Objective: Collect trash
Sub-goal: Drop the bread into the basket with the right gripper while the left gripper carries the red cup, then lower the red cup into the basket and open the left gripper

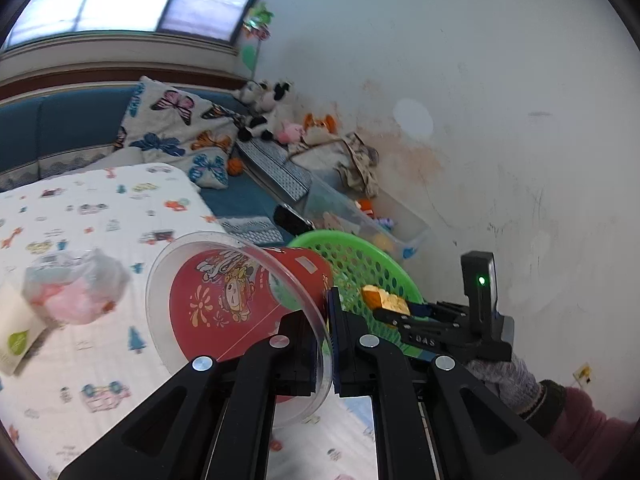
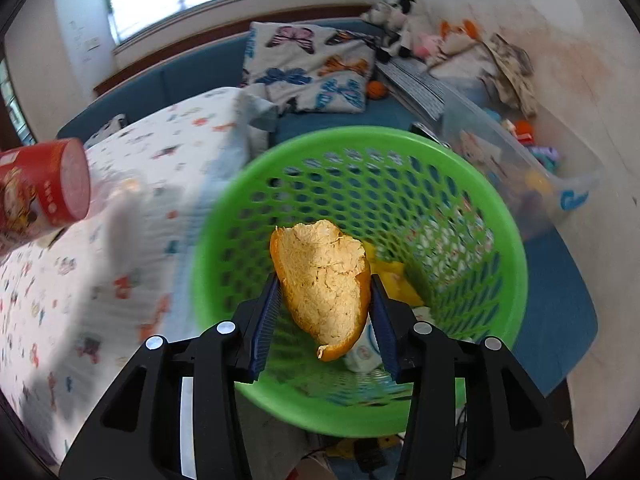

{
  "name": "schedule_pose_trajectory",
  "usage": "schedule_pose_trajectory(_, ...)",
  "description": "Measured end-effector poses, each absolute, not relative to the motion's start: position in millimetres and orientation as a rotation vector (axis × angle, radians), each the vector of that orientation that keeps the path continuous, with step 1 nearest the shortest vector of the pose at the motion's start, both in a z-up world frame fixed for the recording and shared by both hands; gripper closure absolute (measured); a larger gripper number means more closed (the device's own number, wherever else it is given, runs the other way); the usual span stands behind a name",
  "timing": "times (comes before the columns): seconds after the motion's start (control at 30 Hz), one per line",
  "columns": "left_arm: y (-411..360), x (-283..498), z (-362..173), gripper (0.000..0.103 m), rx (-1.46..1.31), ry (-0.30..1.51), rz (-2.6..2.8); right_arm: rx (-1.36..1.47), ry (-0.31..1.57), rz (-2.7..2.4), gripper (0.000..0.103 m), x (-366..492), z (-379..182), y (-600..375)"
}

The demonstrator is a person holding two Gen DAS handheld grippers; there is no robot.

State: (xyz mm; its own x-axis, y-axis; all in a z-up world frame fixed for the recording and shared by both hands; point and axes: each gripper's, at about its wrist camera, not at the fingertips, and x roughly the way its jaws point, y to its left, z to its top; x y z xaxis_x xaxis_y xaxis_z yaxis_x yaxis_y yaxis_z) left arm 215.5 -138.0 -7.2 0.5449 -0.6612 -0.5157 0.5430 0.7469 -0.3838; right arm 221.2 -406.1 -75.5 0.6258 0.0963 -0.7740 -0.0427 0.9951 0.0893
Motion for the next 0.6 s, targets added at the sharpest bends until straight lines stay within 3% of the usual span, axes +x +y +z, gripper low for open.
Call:
schedule_pose_trajectory(0.17,-171.4,225.7,-14.5,0.098,-0.148,0.726,-0.749,0.098,0.909,0.051,0.054,227.6,-88.0,-429.1)
schedule_pose_trajectory(0.4,-213.4,240.1,-25.2,0.098,-0.099,0.767,-0.794,0.125,0.902,0.034,0.037,226.3,-90.9,-448.2)
schedule_pose_trajectory(0.6,-247.8,257.1,-39.6,0.098,-0.063,0.815,-0.811,0.132,0.877,0.037,0.037,214.0,-83.0,-456.1)
